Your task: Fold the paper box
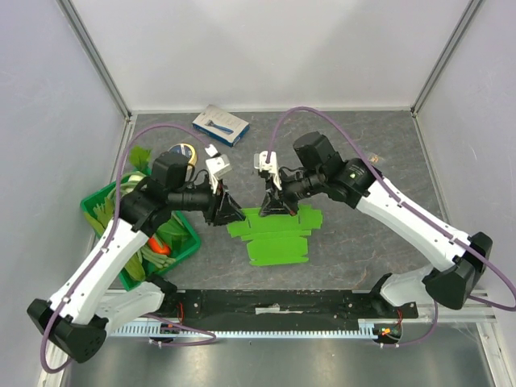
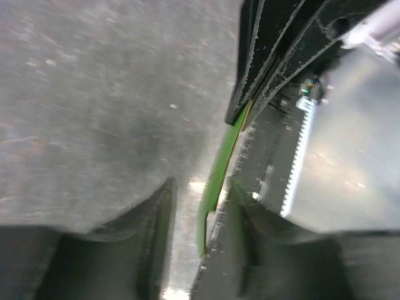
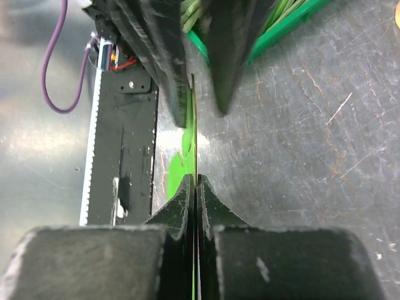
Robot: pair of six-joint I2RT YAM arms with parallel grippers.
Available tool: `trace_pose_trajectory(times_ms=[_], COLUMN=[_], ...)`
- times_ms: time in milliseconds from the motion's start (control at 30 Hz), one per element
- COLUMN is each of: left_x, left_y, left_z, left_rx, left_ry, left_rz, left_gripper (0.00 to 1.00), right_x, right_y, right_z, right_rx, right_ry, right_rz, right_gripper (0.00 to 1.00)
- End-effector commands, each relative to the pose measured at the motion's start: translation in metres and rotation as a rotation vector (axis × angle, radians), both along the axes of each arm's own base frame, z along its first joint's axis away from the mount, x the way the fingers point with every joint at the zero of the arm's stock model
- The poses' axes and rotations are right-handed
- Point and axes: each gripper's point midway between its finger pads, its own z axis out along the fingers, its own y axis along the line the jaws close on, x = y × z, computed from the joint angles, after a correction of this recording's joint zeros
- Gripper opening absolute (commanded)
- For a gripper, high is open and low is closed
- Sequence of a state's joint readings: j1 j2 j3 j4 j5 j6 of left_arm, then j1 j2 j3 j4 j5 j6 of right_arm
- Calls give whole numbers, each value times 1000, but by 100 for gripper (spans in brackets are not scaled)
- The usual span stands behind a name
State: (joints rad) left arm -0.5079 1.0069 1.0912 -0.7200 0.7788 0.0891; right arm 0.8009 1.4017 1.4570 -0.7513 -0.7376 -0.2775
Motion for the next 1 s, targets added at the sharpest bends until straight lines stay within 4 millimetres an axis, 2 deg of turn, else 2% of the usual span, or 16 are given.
trace_pose_trajectory(times_ms=[0,33,67,100,200,267,367,500,533,600,633,667,700,733,867,967], left_x=[37,28,27,23,25,28,14,21,20,18,15,12,10,8,1,-5], left_y=[12,19,20,18,8,-7,-24,-29,-31,-30,-30,-30,-30,-29,-29,-28], left_z=[57,55,56,58,50,40,41,41,46,50,53,55,57,57,55,59], left_rx=[-171,-228,-275,-336,-428,-450,-494,-491,-493,-498,-504,-508,-512,-511,-502,-508], left_ry=[-228,-246,-247,-196,-105,-51,13,23,17,1,-8,-17,-29,-31,-33,-45], left_rz=[272,307,330,350,349,282,121,105,92,74,62,44,35,28,-11,-36], left_gripper=[67,89,92,93,93,93,92,72,60,43,28,19,8,2,2,2], right_x=[22,26,21,32,27,25,21,9,7,6,6,5,7,12,16,17], right_y=[-13,-18,-27,-30,-37,-41,-42,-39,-39,-40,-40,-39,-39,-38,-34,-31], right_z=[19,23,21,36,46,53,71,85,85,85,84,77,72,69,63,64], right_rx=[133,172,208,299,373,395,469,549,552,558,554,530,514,499,472,473], right_ry=[94,127,150,133,202,222,234,284,289,284,277,290,267,263,279,279], right_rz=[-213,-263,-282,-303,-324,-345,-321,-251,-236,-235,-233,-225,-223,-233,-229,-214], right_gripper=[0,0,0,0,0,0,0,0,0,0,0,0,9,36,42,12])
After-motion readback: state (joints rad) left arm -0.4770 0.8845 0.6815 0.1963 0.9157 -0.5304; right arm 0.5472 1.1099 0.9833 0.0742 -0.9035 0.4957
